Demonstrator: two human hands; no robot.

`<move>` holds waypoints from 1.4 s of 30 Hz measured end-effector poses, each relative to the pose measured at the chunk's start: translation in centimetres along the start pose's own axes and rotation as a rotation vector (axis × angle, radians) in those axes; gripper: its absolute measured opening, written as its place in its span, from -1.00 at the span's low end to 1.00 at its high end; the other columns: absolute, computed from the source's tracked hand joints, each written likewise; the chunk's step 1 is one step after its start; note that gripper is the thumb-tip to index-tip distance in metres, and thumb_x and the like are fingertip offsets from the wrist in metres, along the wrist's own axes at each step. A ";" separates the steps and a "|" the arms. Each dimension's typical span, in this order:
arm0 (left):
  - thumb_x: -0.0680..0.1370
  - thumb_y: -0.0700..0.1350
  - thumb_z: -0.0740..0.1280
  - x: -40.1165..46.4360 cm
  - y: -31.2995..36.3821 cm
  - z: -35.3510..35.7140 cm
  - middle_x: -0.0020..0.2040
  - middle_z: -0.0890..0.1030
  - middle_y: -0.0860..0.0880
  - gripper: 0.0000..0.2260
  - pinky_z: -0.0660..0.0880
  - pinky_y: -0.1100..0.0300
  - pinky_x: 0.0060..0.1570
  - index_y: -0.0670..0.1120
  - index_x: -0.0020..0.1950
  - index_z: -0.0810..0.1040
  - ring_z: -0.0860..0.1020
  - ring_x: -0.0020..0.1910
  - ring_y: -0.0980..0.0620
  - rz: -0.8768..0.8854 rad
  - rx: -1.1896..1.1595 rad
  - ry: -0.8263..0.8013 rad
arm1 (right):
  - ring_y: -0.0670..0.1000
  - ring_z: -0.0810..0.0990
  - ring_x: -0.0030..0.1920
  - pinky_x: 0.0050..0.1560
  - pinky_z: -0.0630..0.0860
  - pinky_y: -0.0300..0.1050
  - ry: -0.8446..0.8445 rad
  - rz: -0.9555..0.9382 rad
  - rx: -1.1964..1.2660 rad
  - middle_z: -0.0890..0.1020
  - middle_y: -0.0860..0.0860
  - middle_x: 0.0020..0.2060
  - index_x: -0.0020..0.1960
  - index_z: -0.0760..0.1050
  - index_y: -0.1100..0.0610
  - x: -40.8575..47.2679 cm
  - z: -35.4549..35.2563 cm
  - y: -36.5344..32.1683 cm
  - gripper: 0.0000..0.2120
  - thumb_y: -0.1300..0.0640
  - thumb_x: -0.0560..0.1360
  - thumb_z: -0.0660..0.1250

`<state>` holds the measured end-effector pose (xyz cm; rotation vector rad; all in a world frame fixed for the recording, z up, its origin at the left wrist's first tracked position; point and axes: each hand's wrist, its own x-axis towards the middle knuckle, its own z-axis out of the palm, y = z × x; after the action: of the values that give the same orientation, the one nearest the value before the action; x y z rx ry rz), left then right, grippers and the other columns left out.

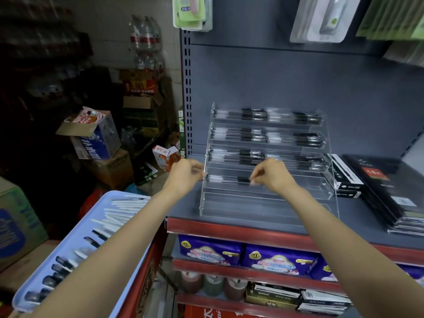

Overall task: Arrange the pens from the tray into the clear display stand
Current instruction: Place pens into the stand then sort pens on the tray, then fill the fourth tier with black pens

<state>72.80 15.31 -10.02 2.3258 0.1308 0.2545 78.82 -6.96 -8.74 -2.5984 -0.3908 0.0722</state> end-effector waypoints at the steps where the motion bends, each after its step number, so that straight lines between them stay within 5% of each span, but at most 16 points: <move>1: 0.52 -0.17 0.37 -0.1 0.0 -0.1 0.08 0.64 -0.13 -0.74 0.41 0.35 -0.01 -0.20 0.20 0.55 0.57 -0.04 0.09 0.012 0.002 0.006 | -0.12 0.52 -0.34 -0.12 0.51 -0.23 -0.018 0.001 0.005 0.66 0.07 -0.24 -0.15 0.66 0.18 0.1 -0.1 -0.1 -0.94 0.29 0.41 0.44; 5: 0.52 -0.14 0.35 -1.0 -0.2 -0.9 0.06 0.63 -0.05 -0.76 0.41 0.33 -0.01 -0.12 0.18 0.56 0.54 -0.05 0.12 0.065 -0.032 0.027 | -0.17 0.50 -0.33 -0.32 0.34 -0.50 0.002 -0.041 0.104 0.61 -0.04 -0.31 -0.07 0.66 0.19 -0.4 0.1 -1.5 -0.91 0.24 0.43 0.43; 10: 0.53 -0.17 0.33 -3.1 -2.5 -3.7 -0.02 0.62 -0.01 -0.80 0.40 0.43 -0.06 -0.13 0.15 0.57 0.54 -0.07 0.13 0.098 -0.042 0.081 | -0.10 0.56 -0.15 -0.20 0.37 -0.58 0.128 -0.173 0.267 0.65 -0.02 -0.17 0.00 0.65 0.14 -2.2 3.0 -6.5 -0.87 0.21 0.47 0.37; 19: 0.58 -0.13 0.26 -7.4 -16.7 -11.9 0.02 0.62 -0.06 -0.82 0.45 0.24 -0.05 -0.10 0.16 0.56 0.55 -0.07 0.03 -0.062 0.086 0.039 | -0.14 0.52 -0.12 -0.23 0.31 -0.62 -0.073 -0.235 0.337 0.67 0.02 -0.01 0.07 0.62 0.15 -3.9 16.0 -18.8 -0.83 0.22 0.53 0.29; 22: 0.59 -0.16 0.25 -8.3 -22.8 -14.4 0.05 0.63 -0.10 -0.81 0.48 0.11 0.01 -0.12 0.16 0.55 0.56 -0.03 -0.03 -0.096 0.139 -0.027 | 0.02 0.56 0.07 0.02 0.40 -0.43 -0.231 -0.152 0.309 0.61 0.05 0.14 0.17 0.56 0.17 -4.0 21.8 -21.9 -0.78 0.23 0.58 0.22; 25: 0.60 -0.19 0.21 -8.6 -28.5 -15.6 0.14 0.59 -0.16 -0.78 0.47 0.03 0.09 -0.15 0.20 0.53 0.55 0.07 -0.13 -0.108 0.227 -0.163 | 0.17 0.55 0.10 0.17 0.46 0.01 -0.283 -0.056 0.276 0.59 0.15 0.16 0.21 0.52 0.19 -4.0 27.5 -24.0 -0.75 0.25 0.60 0.16; 30: 0.62 -0.22 0.12 -8.7 -34.7 -15.2 0.22 0.47 -0.19 -0.73 0.42 0.00 0.14 -0.20 0.26 0.49 0.49 0.12 -0.18 -0.054 0.362 -0.382 | 0.15 0.47 0.25 0.23 0.43 0.05 -0.331 0.090 0.085 0.44 0.14 0.33 0.36 0.38 0.16 -3.8 34.3 -26.0 -0.66 0.18 0.60 0.19; 36: 0.61 -0.27 0.10 -7.9 -37.8 -13.8 0.48 0.23 -0.05 -0.56 0.34 0.08 0.26 -0.07 0.49 0.20 0.27 0.40 -0.09 0.085 0.431 -0.571 | 0.13 0.30 0.36 0.19 0.46 0.05 -0.342 0.185 -0.168 0.37 0.14 0.32 0.40 0.29 0.14 -3.2 37.6 -25.8 -0.61 0.17 0.59 0.19; 39: 0.61 -0.25 0.12 -7.6 -38.3 -13.6 0.44 0.27 -0.04 -0.58 0.38 0.07 0.17 -0.07 0.47 0.25 0.31 0.33 -0.10 0.140 0.473 -0.581 | 0.16 0.39 0.25 0.08 0.46 -0.02 -0.368 0.211 -0.213 0.46 0.20 0.18 0.23 0.40 0.23 -2.8 38.1 -25.9 -0.74 0.19 0.57 0.23; 41: 0.60 -0.24 0.14 -7.6 -38.7 -13.3 0.38 0.34 -0.07 -0.62 0.39 0.03 0.18 -0.11 0.42 0.34 0.36 0.28 -0.11 0.134 0.449 -0.536 | 0.16 0.47 0.02 -0.18 0.43 -0.11 -0.387 0.269 -0.225 0.50 0.24 -0.04 -0.10 0.42 0.24 -2.5 38.4 -25.8 -0.90 0.20 0.54 0.27; 42: 0.60 -0.24 0.14 -7.6 -38.8 -13.2 0.35 0.37 -0.09 -0.65 0.38 0.02 0.20 -0.13 0.39 0.38 0.38 0.26 -0.12 0.111 0.406 -0.514 | 0.14 0.46 -0.10 -0.29 0.39 -0.14 -0.386 0.293 -0.217 0.47 0.22 -0.17 -0.25 0.36 0.22 -2.2 38.6 -25.7 -0.79 0.20 0.53 0.29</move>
<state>61.82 50.09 -30.12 2.7224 -0.2232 -0.3512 65.18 32.13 -29.70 -2.8368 -0.1508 0.6733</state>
